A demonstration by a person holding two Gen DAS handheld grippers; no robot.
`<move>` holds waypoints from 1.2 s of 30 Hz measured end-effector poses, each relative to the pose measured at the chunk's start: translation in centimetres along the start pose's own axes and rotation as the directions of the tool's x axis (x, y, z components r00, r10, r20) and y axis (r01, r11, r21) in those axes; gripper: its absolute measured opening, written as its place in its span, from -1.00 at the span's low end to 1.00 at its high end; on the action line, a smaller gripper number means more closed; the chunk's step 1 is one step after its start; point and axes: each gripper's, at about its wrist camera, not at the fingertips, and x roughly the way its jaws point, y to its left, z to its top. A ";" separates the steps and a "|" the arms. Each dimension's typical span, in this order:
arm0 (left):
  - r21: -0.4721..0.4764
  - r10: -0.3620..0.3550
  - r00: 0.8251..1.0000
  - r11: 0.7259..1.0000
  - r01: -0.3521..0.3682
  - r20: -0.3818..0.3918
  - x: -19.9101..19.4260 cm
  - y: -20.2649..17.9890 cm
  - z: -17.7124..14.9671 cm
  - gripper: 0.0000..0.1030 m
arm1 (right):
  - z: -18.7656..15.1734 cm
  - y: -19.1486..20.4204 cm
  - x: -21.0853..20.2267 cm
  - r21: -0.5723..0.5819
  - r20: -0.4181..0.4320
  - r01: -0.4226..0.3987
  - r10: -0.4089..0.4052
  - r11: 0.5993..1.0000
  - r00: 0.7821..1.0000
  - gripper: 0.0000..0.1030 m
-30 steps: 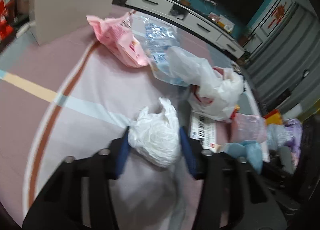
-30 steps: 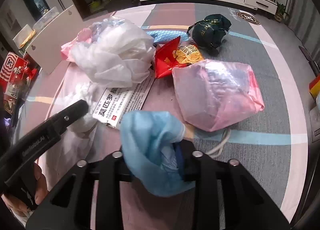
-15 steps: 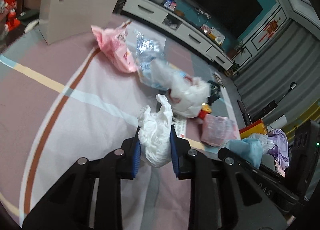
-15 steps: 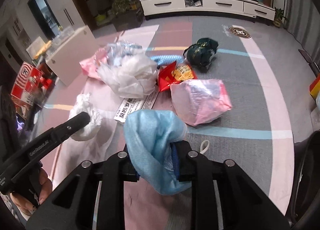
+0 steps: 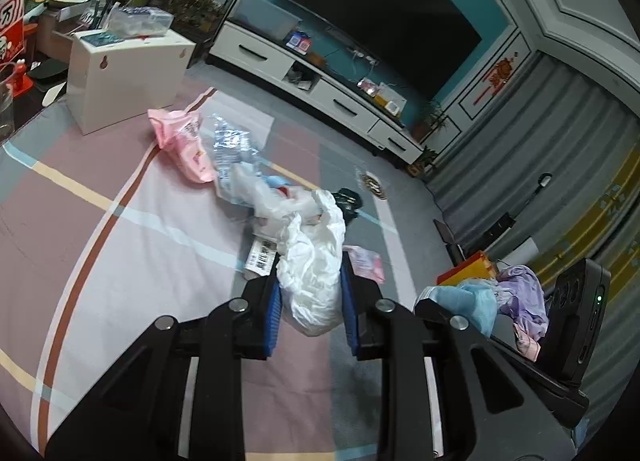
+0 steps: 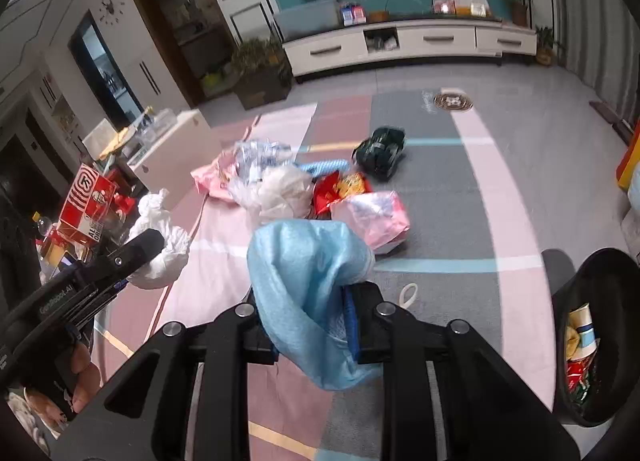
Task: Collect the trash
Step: 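Lift the blue mask and white bag and carry them toward the bin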
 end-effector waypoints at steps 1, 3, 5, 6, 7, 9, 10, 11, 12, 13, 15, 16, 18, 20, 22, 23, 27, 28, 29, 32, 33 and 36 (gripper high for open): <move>0.004 -0.016 1.000 1.000 0.016 -0.012 0.0 -0.4 -0.2 -0.48 | 0.0 -0.1 -0.4 0.001 0.015 0.006 -0.006 1.000 1.000 -0.51; 0.003 -0.047 0.998 0.999 0.047 -0.037 0.2 -1.0 -0.6 -0.48 | -0.1 -0.3 -1.2 0.001 0.038 0.017 -0.017 1.000 0.999 -0.51; 0.019 -0.042 0.998 0.999 0.042 -0.036 0.1 -1.8 -0.9 -0.48 | 0.0 -0.6 -1.7 0.018 0.052 0.024 -0.025 1.000 0.998 -0.51; 0.021 -0.039 0.999 0.999 0.040 -0.032 0.0 -2.1 -1.1 -0.48 | 0.0 -0.7 -2.1 0.024 0.065 0.039 -0.040 0.999 0.997 -0.51; 0.019 -0.044 0.998 0.999 0.044 -0.033 0.0 -2.3 -1.3 -0.48 | -0.1 -0.7 -2.4 0.022 0.074 0.047 -0.048 0.999 0.996 -0.51; 0.018 -0.069 0.997 0.997 0.070 -0.045 0.1 -2.8 -1.6 -0.48 | -0.1 -0.8 -2.9 0.020 0.092 0.065 -0.066 0.998 0.993 -0.51; 0.023 -0.079 0.996 0.996 0.080 -0.050 0.2 -3.3 -1.7 -0.48 | 0.0 -0.8 -3.2 0.020 0.099 0.070 -0.072 0.997 0.992 -0.51; 0.029 -0.084 0.995 0.996 0.086 -0.052 0.2 -3.7 -1.9 -0.48 | -0.1 -1.0 -3.4 0.023 0.108 0.075 -0.077 0.997 0.991 -0.51; 0.038 -0.089 0.995 0.995 0.091 -0.051 0.1 -4.2 -2.0 -0.48 | -0.1 -1.1 -3.8 0.025 0.120 0.086 -0.088 0.996 0.989 -0.51; 0.045 -0.092 0.994 0.995 0.094 -0.051 0.1 -4.6 -2.2 -0.48 | -0.1 -1.2 -4.1 0.024 0.130 0.097 -0.099 0.995 0.986 -0.51; 0.058 -0.098 0.994 0.993 0.101 -0.050 0.0 -5.4 -2.3 -0.48 | 0.0 -1.4 -4.7 0.031 0.149 0.105 -0.109 0.994 0.983 -0.51; 0.072 -0.099 0.994 0.992 0.102 -0.045 -0.1 -6.0 -2.4 -0.48 | -0.1 -1.6 -5.0 0.034 0.155 0.106 -0.110 0.994 0.982 -0.51; 0.090 -0.092 0.995 0.991 0.094 -0.031 -0.1 -6.5 -2.6 -0.48 | -0.1 -1.9 -5.8 0.038 0.178 0.117 -0.122 0.992 0.976 -0.51; 0.117 -0.070 0.998 0.991 0.069 0.000 -0.4 -7.2 -2.8 -0.48 | -0.1 -2.2 -6.7 0.045 0.206 0.131 -0.138 0.990 0.969 -0.51; 0.141 -0.069 0.998 0.988 0.067 0.009 -0.6 -8.0 -2.9 -0.48 | -0.1 -2.7 -7.5 0.059 0.224 0.135 -0.145 0.989 0.964 -0.51; 0.145 -0.073 0.997 0.987 0.072 0.006 -0.6 -8.3 -2.9 -0.48 | -0.1 -3.0 -7.9 0.067 0.234 0.137 -0.149 0.988 0.961 -0.51; 0.177 -0.082 0.997 0.981 0.081 -0.001 -0.4 -9.8 -3.3 -0.47 | 0.2 -4.2 -9.3 0.100 0.263 0.144 -0.166 0.985 0.950 -0.51; 0.184 -0.082 0.997 0.980 0.081 -0.001 -0.4 -10.0 -3.3 -0.47 | 0.2 -4.5 -9.5 0.108 0.270 0.145 -0.169 0.983 0.948 -0.51; 0.194 -0.083 0.997 0.978 0.082 -0.001 -0.3 -10.4 -3.5 -0.47 | 0.1 -4.8 -9.8 0.117 0.275 0.146 -0.174 0.982 0.946 -0.51; 0.212 -0.091 0.996 0.973 0.091 -0.010 0.1 -11.3 -3.8 -0.47 | 0.1 -5.6 -10.6 0.141 0.292 0.148 -0.184 0.979 0.939 -0.51; 0.218 -0.094 0.995 0.971 0.095 -0.014 0.3 -11.6 -4.0 -0.47 | 0.0 -5.9 -10.9 0.145 0.298 0.154 -0.191 0.977 0.935 -0.51; 0.235 -0.095 0.995 0.967 0.097 -0.021 0.9 -12.7 -4.4 -0.47 | -0.1 -6.4 -11.6 0.161 0.310 0.161 -0.205 0.974 0.928 -0.51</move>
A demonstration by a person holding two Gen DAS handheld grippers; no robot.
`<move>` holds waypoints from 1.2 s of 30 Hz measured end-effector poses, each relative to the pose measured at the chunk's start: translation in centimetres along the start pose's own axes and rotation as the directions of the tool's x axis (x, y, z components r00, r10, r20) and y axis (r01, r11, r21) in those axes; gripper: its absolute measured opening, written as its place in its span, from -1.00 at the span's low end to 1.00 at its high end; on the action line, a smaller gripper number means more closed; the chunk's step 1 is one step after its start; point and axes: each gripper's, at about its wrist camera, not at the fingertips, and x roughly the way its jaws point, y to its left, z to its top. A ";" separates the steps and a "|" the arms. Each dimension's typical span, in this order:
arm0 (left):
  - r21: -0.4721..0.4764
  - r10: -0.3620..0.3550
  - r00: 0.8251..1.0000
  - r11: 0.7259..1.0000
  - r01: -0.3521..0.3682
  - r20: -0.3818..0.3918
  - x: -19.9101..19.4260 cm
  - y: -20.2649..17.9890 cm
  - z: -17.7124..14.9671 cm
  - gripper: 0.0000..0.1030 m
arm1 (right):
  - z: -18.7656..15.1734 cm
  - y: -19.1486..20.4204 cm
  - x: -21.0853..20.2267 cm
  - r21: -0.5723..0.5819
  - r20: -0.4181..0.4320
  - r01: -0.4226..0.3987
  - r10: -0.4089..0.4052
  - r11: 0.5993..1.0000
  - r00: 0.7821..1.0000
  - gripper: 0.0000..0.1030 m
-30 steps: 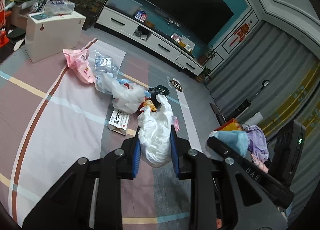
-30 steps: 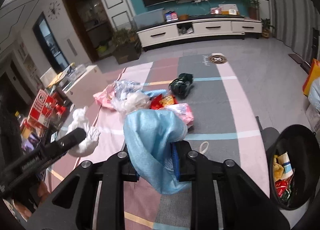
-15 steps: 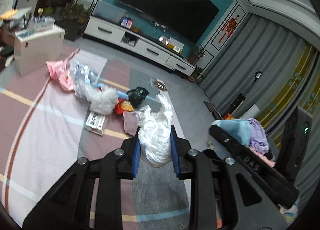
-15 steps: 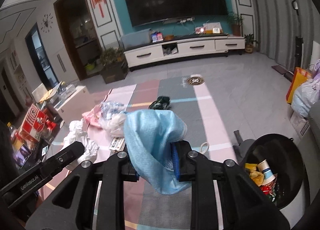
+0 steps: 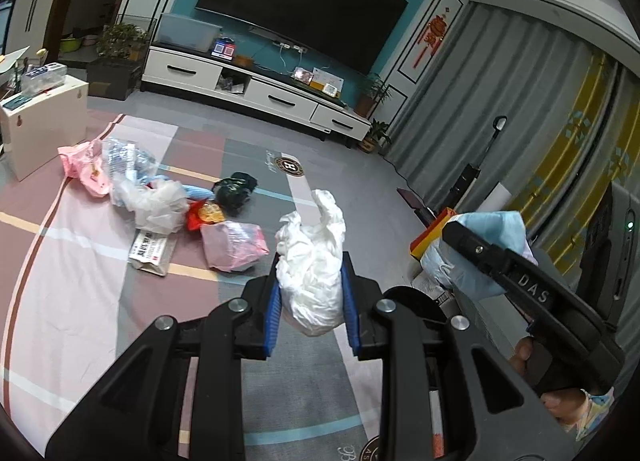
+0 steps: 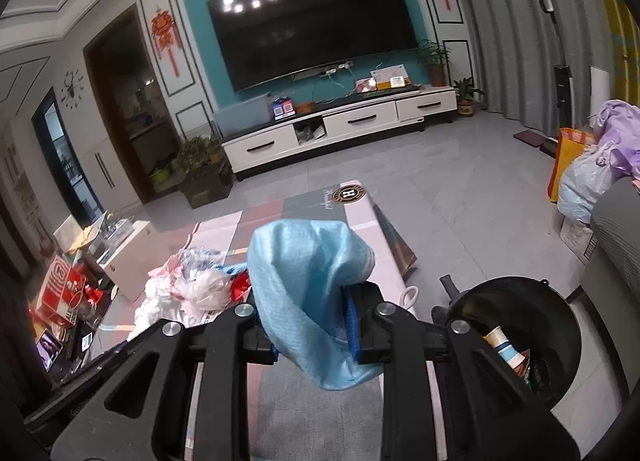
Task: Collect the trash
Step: 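Lift the blue mask and white bag and carry them toward the bin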
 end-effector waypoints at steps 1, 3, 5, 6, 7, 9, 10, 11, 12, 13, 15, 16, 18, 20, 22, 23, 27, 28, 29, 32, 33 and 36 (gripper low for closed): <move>0.009 -0.003 1.000 1.000 0.003 -0.003 0.3 -0.5 -0.1 -0.47 | 0.0 -0.2 -0.2 0.003 0.002 -0.001 0.001 1.000 1.000 -0.51; 0.017 -0.010 1.000 1.000 0.010 -0.009 0.8 -1.1 -0.2 -0.47 | 0.2 -0.6 -0.3 0.010 0.007 0.000 0.000 1.000 1.000 -0.51; 0.021 -0.006 1.000 1.000 0.007 -0.023 1.7 -1.8 -0.5 -0.47 | 0.4 -1.1 -0.4 0.015 0.010 0.005 -0.005 1.000 1.000 -0.51; 0.017 -0.006 1.000 1.000 0.007 -0.031 2.2 -2.0 -0.7 -0.47 | 0.4 -1.2 -0.5 0.015 0.010 0.008 -0.008 1.000 1.000 -0.51; 0.014 -0.013 0.999 1.000 0.013 -0.041 2.7 -2.2 -0.8 -0.47 | 0.4 -1.4 -0.5 0.019 0.010 0.011 -0.011 1.000 1.000 -0.51; 0.012 -0.023 0.998 1.000 0.024 -0.056 3.4 -2.8 -1.1 -0.47 | 0.5 -2.1 -0.7 0.029 0.013 0.019 -0.020 0.999 1.000 -0.51; 0.018 -0.028 0.997 0.999 0.029 -0.066 3.9 -3.3 -1.2 -0.47 | 0.5 -2.6 -0.8 0.035 0.014 0.030 -0.031 0.999 0.999 -0.51; 0.026 -0.030 0.997 0.999 0.032 -0.076 4.4 -3.7 -1.4 -0.47 | 0.5 -2.8 -0.8 0.037 0.016 0.041 -0.042 0.998 0.999 -0.51; 0.031 -0.030 0.996 0.999 0.033 -0.085 4.9 -4.1 -1.6 -0.47 | 0.6 -3.2 -0.9 0.042 0.022 0.065 -0.066 0.997 0.998 -0.51; 0.033 -0.031 0.995 0.999 0.034 -0.092 5.1 -4.4 -1.8 -0.47 | 0.7 -3.6 -1.0 0.047 0.026 0.081 -0.082 0.996 0.996 -0.51; 0.034 -0.041 0.993 0.998 0.045 -0.112 5.9 -5.1 -2.1 -0.47 | 0.9 -4.4 -1.1 0.064 0.030 0.097 -0.099 0.993 0.995 -0.51; 0.033 -0.049 0.991 0.998 0.053 -0.123 6.4 -5.4 -2.3 -0.47 | 0.9 -4.7 -1.1 0.071 0.030 0.100 -0.102 0.993 0.994 -0.51; 0.038 -0.054 0.989 0.998 0.060 -0.134 6.9 -6.0 -2.6 -0.47 | 0.9 -5.4 -1.1 0.078 0.026 0.114 -0.116 0.990 0.993 -0.51; 0.039 -0.060 0.987 0.997 0.066 -0.148 7.8 -6.8 -2.9 -0.47 | 0.9 -6.2 -1.2 0.091 0.026 0.145 -0.148 0.985 0.989 -0.51; 0.038 -0.073 0.984 0.996 0.080 -0.163 8.6 -7.7 -3.3 -0.47 | 0.8 -7.2 -1.2 0.107 0.023 0.156 -0.159 0.982 0.987 -0.51; 0.042 -0.078 0.982 0.995 0.087 -0.172 9.1 -8.2 -3.5 -0.47 | 0.7 -7.7 -1.3 0.119 0.019 0.160 -0.163 0.980 0.986 -0.51; 0.070 -0.087 0.977 0.992 0.102 -0.197 10.6 -10.2 -4.3 -0.47 | 0.6 -9.9 -1.4 0.165 0.003 0.189 -0.193 0.968 0.981 -0.51; 0.074 -0.088 0.976 0.992 0.105 -0.201 10.9 -10.5 -4.4 -0.47 | 0.6 -10.5 -1.4 0.178 0.000 0.193 -0.196 0.965 0.981 -0.51; 0.076 -0.089 0.974 0.991 0.107 -0.207 11.2 -10.8 -4.5 -0.47 | 0.5 -11.0 -1.4 0.191 -0.004 0.196 -0.199 0.962 0.980 -0.50; 0.077 -0.096 0.968 0.990 0.117 -0.233 12.4 -11.6 -5.0 -0.47 | 0.4 -12.6 -1.4 0.223 -0.018 0.212 -0.214 0.951 0.977 -0.51; 0.080 -0.097 0.966 0.990 0.119 -0.241 12.8 -11.8 -5.2 -0.47 | 0.2 -13.2 -1.4 0.233 -0.025 0.218 -0.218 0.948 0.976 -0.51; 0.094 -0.092 0.962 0.988 0.120 -0.259 13.6 -12.3 -5.8 -0.47 | 0.0 -14.2 -1.1 0.256 -0.045 0.228 -0.224 0.940 0.974 -0.50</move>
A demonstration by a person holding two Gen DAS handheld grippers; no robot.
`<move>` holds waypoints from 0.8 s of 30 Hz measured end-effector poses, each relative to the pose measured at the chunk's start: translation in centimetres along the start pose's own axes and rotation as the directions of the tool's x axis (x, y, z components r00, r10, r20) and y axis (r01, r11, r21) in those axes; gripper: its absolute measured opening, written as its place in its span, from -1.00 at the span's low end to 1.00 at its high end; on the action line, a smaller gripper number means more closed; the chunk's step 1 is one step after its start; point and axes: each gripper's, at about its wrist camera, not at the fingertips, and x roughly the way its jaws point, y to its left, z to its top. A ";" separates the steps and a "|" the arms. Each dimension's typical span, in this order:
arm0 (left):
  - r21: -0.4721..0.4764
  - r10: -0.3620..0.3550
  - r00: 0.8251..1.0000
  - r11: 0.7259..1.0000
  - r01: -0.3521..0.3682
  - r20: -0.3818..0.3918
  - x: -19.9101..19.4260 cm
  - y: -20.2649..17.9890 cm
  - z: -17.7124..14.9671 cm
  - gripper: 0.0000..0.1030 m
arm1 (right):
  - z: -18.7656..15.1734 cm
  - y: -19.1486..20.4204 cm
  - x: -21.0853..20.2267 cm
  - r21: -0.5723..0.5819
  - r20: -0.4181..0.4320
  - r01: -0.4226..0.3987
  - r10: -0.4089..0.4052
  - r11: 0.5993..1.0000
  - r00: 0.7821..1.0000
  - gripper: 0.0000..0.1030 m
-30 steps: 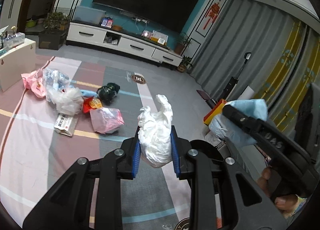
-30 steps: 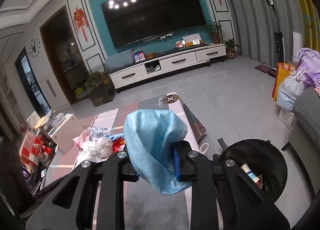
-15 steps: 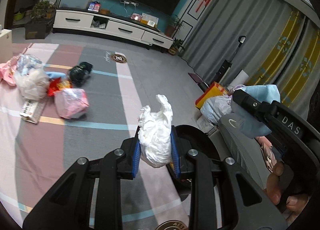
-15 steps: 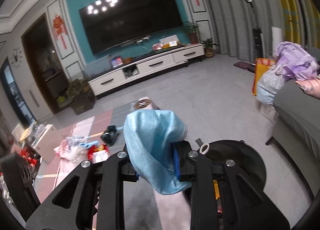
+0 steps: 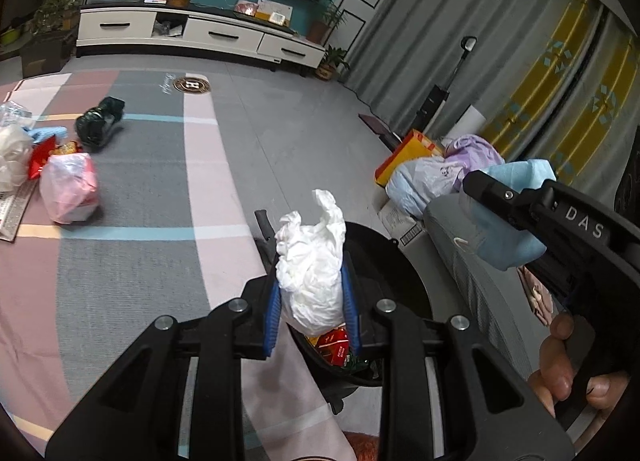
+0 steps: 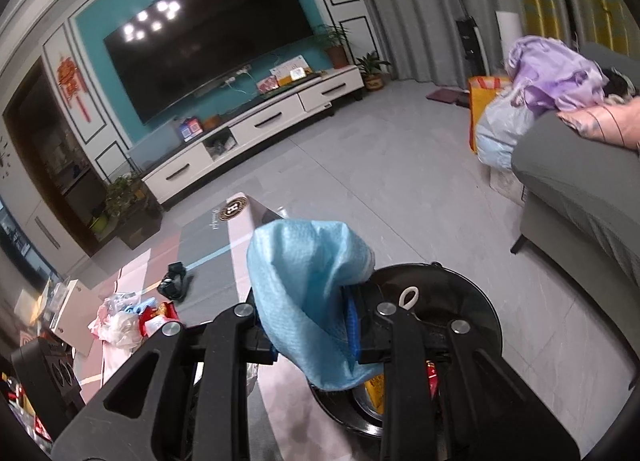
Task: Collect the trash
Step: 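Lift the blue mask and white bag and carry them toward the bin, then open both tools over the bin to drop the white bag and mask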
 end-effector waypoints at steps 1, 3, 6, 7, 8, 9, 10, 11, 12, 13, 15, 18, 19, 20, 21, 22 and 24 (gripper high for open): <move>0.004 0.002 1.000 1.000 -0.002 -0.009 0.4 -0.2 -0.1 -0.47 | 0.0 -0.2 0.2 0.007 -0.006 0.002 -0.002 1.000 1.000 -0.50; 0.012 0.001 1.000 1.000 -0.001 -0.030 1.5 -0.7 -0.1 -0.47 | 0.0 -0.9 0.7 0.024 -0.022 0.007 -0.006 1.000 1.000 -0.50; 0.026 0.006 0.998 1.000 -0.005 -0.055 2.7 -1.2 -0.5 -0.47 | -0.1 -2.1 1.6 0.050 -0.048 0.019 -0.017 0.999 0.999 -0.50; 0.030 0.009 0.998 1.000 -0.007 -0.060 3.0 -1.4 -0.6 -0.47 | -0.1 -2.5 1.9 0.061 -0.057 0.025 -0.021 0.998 0.998 -0.50; 0.034 0.009 0.998 0.999 -0.007 -0.067 3.2 -1.6 -0.7 -0.47 | -0.1 -2.8 2.1 0.069 -0.062 0.029 -0.025 0.997 0.998 -0.50; 0.039 0.010 0.997 0.999 -0.007 -0.077 3.7 -1.8 -0.8 -0.47 | -0.1 -3.3 2.4 0.079 -0.072 0.035 -0.030 0.996 0.997 -0.50; 0.041 0.011 0.996 0.999 -0.008 -0.084 4.1 -1.9 -0.9 -0.47 | -0.1 -3.5 2.7 0.086 -0.082 0.040 -0.033 0.995 0.996 -0.50; 0.044 0.012 0.996 0.999 -0.008 -0.092 4.4 -2.0 -1.0 -0.47 | -0.1 -3.8 3.0 0.094 -0.092 0.043 -0.034 0.995 0.995 -0.50; 0.048 0.012 0.995 0.999 -0.008 -0.099 4.7 -2.2 -1.1 -0.47 | -0.2 -4.1 3.4 0.103 -0.103 0.047 -0.036 0.994 0.994 -0.50; 0.052 0.014 0.994 0.999 -0.008 -0.105 5.0 -2.3 -1.2 -0.47 | -0.2 -4.5 3.7 0.110 -0.115 0.053 -0.040 0.993 0.993 -0.50; 0.062 0.017 0.993 0.998 -0.009 -0.119 5.6 -2.7 -1.4 -0.47 | -0.4 -5.1 4.4 0.121 -0.137 0.063 -0.046 0.991 0.990 -0.50; 0.075 0.017 0.991 0.997 -0.007 -0.136 6.2 -3.1 -1.8 -0.47 | -0.5 -6.0 5.0 0.144 -0.160 0.073 -0.049 0.987 0.986 -0.50; 0.078 0.018 0.990 0.997 -0.007 -0.141 6.4 -3.3 -1.9 -0.47 | -0.6 -6.2 5.2 0.149 -0.168 0.077 -0.052 0.986 0.984 -0.50; 0.083 0.018 0.989 0.996 -0.005 -0.149 6.6 -3.4 -2.0 -0.47 | -0.6 -6.5 5.5 0.155 -0.176 0.081 -0.054 0.985 0.983 -0.50; 0.087 0.016 0.987 0.996 -0.002 -0.159 6.9 -3.6 -2.2 -0.47 | -0.6 -6.9 5.9 0.163 -0.188 0.086 -0.055 0.983 0.981 -0.50; 0.088 0.013 0.986 0.996 0.001 -0.168 7.2 -3.7 -2.3 -0.47 | -0.7 -7.1 6.1 0.167 -0.197 0.090 -0.056 0.982 0.979 -0.49; 0.091 0.011 0.983 0.996 0.006 -0.184 7.8 -3.9 -2.6 -0.47 | -0.9 -7.4 6.6 0.177 -0.214 0.098 -0.058 0.979 0.975 -0.49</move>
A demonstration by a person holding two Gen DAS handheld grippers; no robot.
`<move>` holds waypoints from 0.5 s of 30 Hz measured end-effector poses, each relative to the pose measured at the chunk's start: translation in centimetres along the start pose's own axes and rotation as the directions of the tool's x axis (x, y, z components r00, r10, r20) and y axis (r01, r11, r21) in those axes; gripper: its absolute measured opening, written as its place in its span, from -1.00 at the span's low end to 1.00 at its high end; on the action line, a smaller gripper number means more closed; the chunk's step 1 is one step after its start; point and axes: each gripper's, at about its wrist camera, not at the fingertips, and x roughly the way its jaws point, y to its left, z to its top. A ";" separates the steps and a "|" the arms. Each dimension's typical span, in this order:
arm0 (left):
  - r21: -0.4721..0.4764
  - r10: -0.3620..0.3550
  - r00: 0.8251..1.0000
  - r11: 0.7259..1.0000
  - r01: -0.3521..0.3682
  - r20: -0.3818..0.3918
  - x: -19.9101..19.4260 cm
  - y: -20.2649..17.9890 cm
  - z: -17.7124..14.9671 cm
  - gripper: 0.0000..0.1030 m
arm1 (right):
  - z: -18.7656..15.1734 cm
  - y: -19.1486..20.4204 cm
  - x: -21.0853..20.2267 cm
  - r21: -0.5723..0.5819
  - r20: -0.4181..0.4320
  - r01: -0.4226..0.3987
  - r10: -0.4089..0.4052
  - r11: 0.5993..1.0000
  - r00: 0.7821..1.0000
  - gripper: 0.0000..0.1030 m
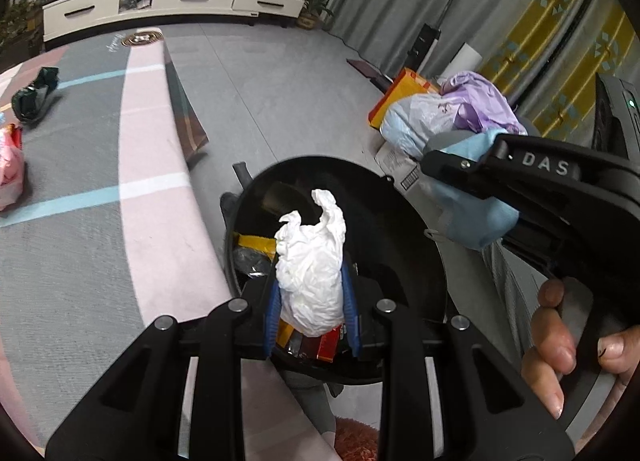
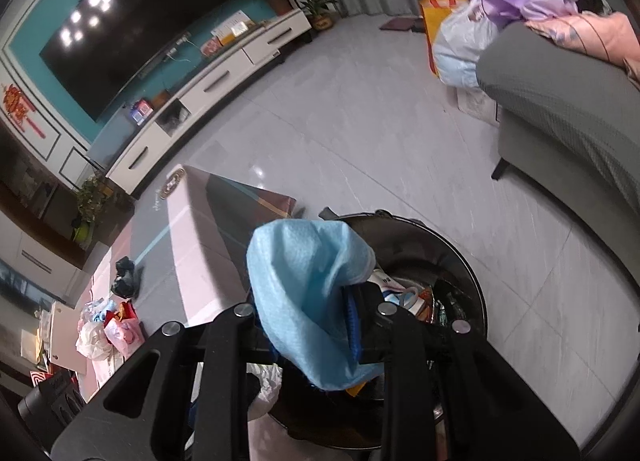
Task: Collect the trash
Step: 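Open both tools over the bin to drop the white bag and mask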
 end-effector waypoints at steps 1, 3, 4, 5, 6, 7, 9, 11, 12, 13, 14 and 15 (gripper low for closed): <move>0.001 -0.001 1.000 1.000 0.001 -0.006 0.2 0.0 0.0 -0.47 | 0.0 -0.1 0.2 0.005 -0.008 0.001 -0.001 1.000 1.000 -0.48; 0.008 -0.002 1.000 1.000 0.002 -0.019 0.7 -0.3 -0.2 -0.47 | 0.0 -0.4 0.8 0.013 -0.024 0.003 -0.003 1.000 1.000 -0.48; 0.011 -0.003 1.000 1.000 0.003 -0.025 0.8 -0.4 -0.2 -0.46 | -0.1 -0.4 1.0 0.015 -0.030 0.007 -0.007 1.000 1.000 -0.48; 0.013 -0.004 1.000 1.000 0.004 -0.029 1.0 -0.4 -0.3 -0.46 | -0.1 -0.4 1.2 0.018 -0.036 0.012 -0.012 1.000 0.999 -0.48; 0.017 -0.004 0.999 1.000 0.005 -0.036 1.2 -0.6 -0.4 -0.46 | -0.1 -0.5 1.4 0.021 -0.042 0.017 -0.016 1.000 0.999 -0.48; 0.019 -0.004 0.999 1.000 0.005 -0.041 1.3 -0.6 -0.4 -0.46 | -0.1 -0.6 1.5 0.023 -0.047 0.019 -0.018 1.000 0.999 -0.48; 0.027 -0.006 0.999 1.000 0.007 -0.050 1.5 -0.9 -0.5 -0.46 | 0.0 -0.8 1.7 0.033 -0.052 0.019 -0.018 0.999 0.998 -0.48; 0.034 -0.010 0.998 0.999 0.012 -0.058 1.7 -1.0 -0.5 -0.46 | 0.1 -1.0 1.8 0.042 -0.052 0.019 -0.017 0.999 0.999 -0.48; 0.038 -0.015 0.998 0.999 0.018 -0.067 1.9 -1.1 -0.5 -0.46 | 0.1 -1.2 1.8 0.046 -0.052 0.021 -0.019 0.999 0.998 -0.48; 0.040 -0.018 0.997 0.999 0.021 -0.071 2.0 -1.2 -0.5 -0.46 | 0.1 -1.2 1.7 0.046 -0.053 0.023 -0.021 0.999 0.998 -0.48; 0.041 -0.019 0.997 0.999 0.022 -0.075 2.1 -1.3 -0.5 -0.45 | 0.1 -1.3 1.8 0.049 -0.055 0.027 -0.024 0.998 0.998 -0.48; 0.043 -0.019 0.997 0.999 0.023 -0.078 2.1 -1.3 -0.5 -0.45 | 0.1 -1.4 1.8 0.054 -0.056 0.030 -0.027 0.998 0.998 -0.48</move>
